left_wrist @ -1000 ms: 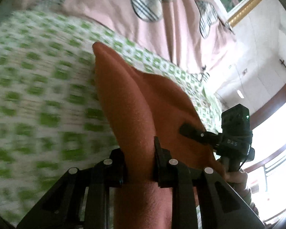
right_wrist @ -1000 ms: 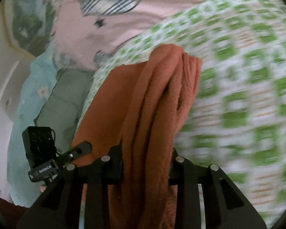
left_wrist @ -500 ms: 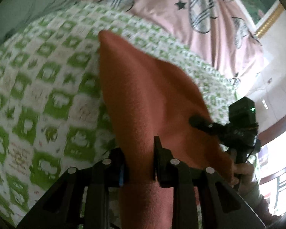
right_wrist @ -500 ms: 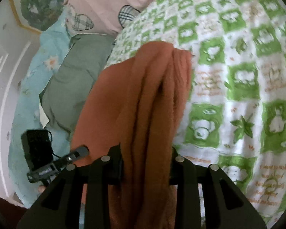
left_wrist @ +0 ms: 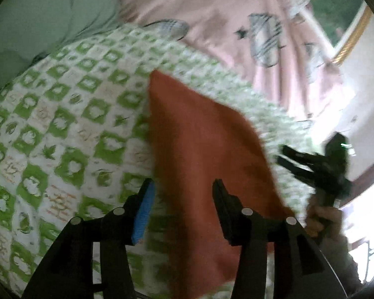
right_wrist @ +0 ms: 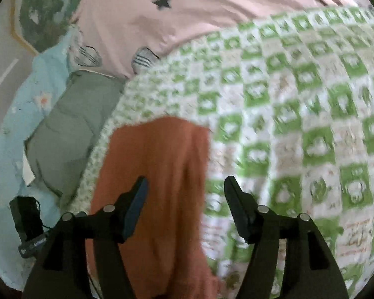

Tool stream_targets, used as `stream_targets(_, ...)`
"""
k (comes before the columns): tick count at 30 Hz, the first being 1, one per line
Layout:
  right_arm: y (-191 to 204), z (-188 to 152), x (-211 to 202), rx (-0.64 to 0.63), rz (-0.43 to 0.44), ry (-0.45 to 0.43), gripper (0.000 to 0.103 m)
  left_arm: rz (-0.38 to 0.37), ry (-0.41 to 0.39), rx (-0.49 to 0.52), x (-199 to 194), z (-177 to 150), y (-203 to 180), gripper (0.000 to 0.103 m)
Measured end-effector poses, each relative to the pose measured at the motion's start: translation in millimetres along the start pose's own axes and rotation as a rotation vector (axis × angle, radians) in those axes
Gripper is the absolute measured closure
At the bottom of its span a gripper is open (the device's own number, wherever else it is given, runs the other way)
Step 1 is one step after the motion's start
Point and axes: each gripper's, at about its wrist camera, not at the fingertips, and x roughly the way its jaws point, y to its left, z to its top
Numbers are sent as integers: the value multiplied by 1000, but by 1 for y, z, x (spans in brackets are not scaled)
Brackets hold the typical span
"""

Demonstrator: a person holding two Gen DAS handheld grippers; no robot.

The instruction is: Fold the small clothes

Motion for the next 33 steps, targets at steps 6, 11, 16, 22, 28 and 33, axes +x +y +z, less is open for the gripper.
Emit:
stream_targets(6,9,11,42,16,-10,95,63,-154,52,128,3,-19,-35,55)
stream_targets(11,5,14,59,50,11,113,70,-132,143,150,26,-38,-36,55)
stream_targets(16,17,32,42,26,93,30,92,-152,122,161,20,-33,-42,55)
stream_targets(22,5,31,32,6,1,-15,92,-166,184,196,43,-44,-47,55)
stream_targets(28,-28,21,47,121,-96,25,71,-138,197,225,45,-43,-59,55)
stream_targets(33,20,33,-3,35,-100,-120,71,-95,74,191,32,3,-54,55)
